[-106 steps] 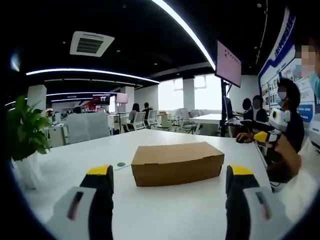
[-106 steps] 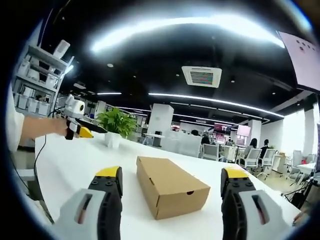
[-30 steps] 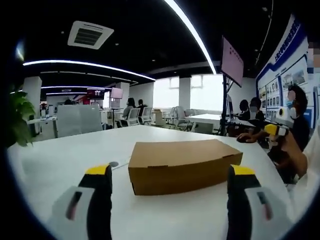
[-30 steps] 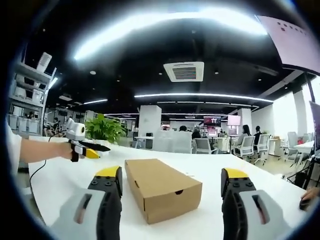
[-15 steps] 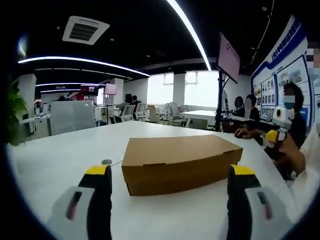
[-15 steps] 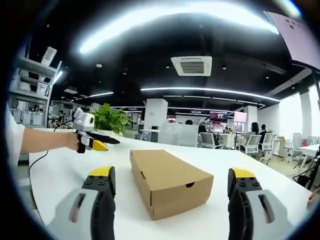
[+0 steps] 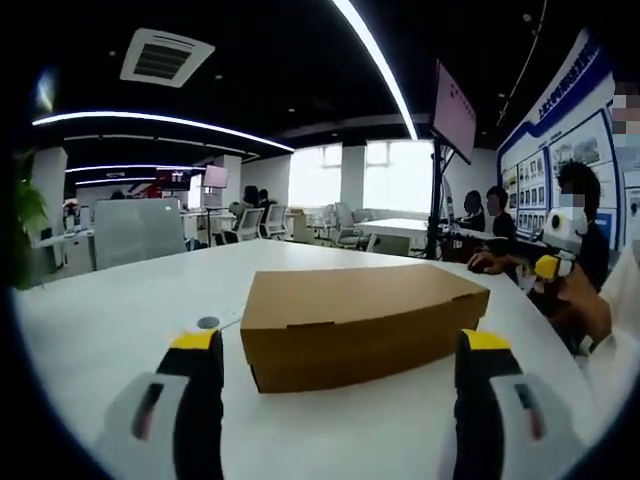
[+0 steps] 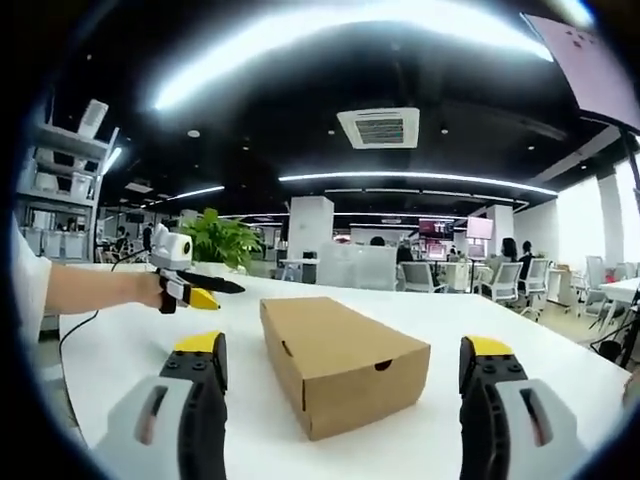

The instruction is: Operate the shoe box by opening the lid, removing the specified soft item, and placing it in the target area until the item is outside and the box remains undamaged.

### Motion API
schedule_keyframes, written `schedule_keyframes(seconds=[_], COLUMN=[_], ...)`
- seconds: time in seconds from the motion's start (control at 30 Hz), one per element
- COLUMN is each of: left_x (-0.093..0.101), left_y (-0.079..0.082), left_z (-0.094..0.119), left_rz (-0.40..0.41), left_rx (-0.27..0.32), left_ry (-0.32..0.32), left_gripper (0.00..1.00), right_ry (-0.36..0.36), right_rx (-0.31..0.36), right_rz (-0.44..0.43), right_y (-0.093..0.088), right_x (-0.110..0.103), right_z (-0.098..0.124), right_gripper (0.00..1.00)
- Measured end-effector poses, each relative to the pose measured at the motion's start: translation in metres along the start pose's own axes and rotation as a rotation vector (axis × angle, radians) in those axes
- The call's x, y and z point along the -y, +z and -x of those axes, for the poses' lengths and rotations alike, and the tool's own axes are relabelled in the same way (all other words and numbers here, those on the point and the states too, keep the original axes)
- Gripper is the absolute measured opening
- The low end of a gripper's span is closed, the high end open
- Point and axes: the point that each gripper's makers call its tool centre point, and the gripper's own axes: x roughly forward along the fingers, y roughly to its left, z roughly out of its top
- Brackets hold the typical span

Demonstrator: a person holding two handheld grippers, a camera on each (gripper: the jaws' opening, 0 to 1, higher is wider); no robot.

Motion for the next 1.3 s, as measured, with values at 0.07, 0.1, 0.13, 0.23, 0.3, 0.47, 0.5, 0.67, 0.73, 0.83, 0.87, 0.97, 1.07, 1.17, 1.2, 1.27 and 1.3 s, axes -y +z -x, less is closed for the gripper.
schedule_keyframes(seconds=[0.07,0.1,0.13,0.23,0.3,0.47,0.5,0.67,0.73,0.83,0.87,0.97,1.07,1.17,1.2,1.27,1.3], left_x=[0.002,0.002,0.002,0.000,-0.001,-0.002,-0.002,-0.001,-0.002,-0.004,-0.004,-0.006,-0.013,-0.020,-0.022,-0.024,-0.023], left_y=[-0.003,-0.004,-0.005,-0.005,-0.005,-0.010,-0.011,-0.017,-0.017,-0.014,-0.015,-0.014,-0.015,-0.014,-0.013,-0.012,-0.011], left_z=[-0.002,-0.003,-0.003,-0.004,-0.005,-0.012,-0.013,-0.023,-0.027,-0.034,-0.035,-0.035,-0.035,-0.035,-0.035,-0.035,-0.034], left_rz=[0.008,0.008,0.005,0.000,-0.006,-0.009,-0.010,-0.015,-0.014,-0.014,-0.013,-0.009,-0.037,-0.035,-0.032,-0.019,-0.007], left_rx=[-0.004,-0.010,-0.011,-0.012,-0.009,-0.027,-0.032,-0.055,-0.055,-0.049,-0.051,-0.040,-0.053,-0.043,-0.037,-0.025,-0.021], left_ry=[-0.005,-0.005,-0.004,-0.001,0.000,-0.009,-0.011,-0.021,-0.020,-0.017,-0.020,-0.017,0.015,0.017,0.015,0.007,0.000], left_gripper=[0.99,0.99,0.99,0.99,0.99,0.99,0.99,0.99,0.99,0.99,0.99,0.99,0.99,0.99,0.99,0.99,0.99], right_ry=[-0.012,-0.018,-0.027,-0.046,-0.044,-0.063,-0.062,-0.062,-0.066,-0.075,-0.080,-0.096,-0.095,-0.080,-0.073,-0.066,-0.063], right_rx=[-0.029,-0.041,-0.050,-0.059,-0.075,-0.121,-0.120,-0.130,-0.127,-0.133,-0.130,-0.119,-0.117,-0.115,-0.117,-0.111,-0.108], right_rz=[0.009,0.013,0.013,0.010,0.010,0.019,0.012,-0.002,-0.004,0.008,0.009,0.007,0.009,0.012,0.011,0.020,0.033], right_y=[-0.007,-0.010,-0.012,-0.015,-0.019,-0.030,-0.031,-0.035,-0.035,-0.034,-0.032,-0.029,-0.028,-0.031,-0.032,-0.033,-0.033], right_x=[0.001,0.002,0.004,0.008,0.009,0.015,0.015,0.016,0.018,0.022,0.024,0.028,0.026,0.020,0.019,0.016,0.016], right_z=[-0.003,-0.004,-0.004,-0.003,-0.004,-0.006,-0.005,-0.006,-0.007,-0.007,-0.008,-0.008,-0.007,-0.009,-0.010,-0.012,-0.014], right_gripper=[1.00,1.00,1.00,1.00,1.00,1.00,1.00,1.00,1.00,1.00,1.00,1.00,0.99,0.99,0.99,0.99,0.99])
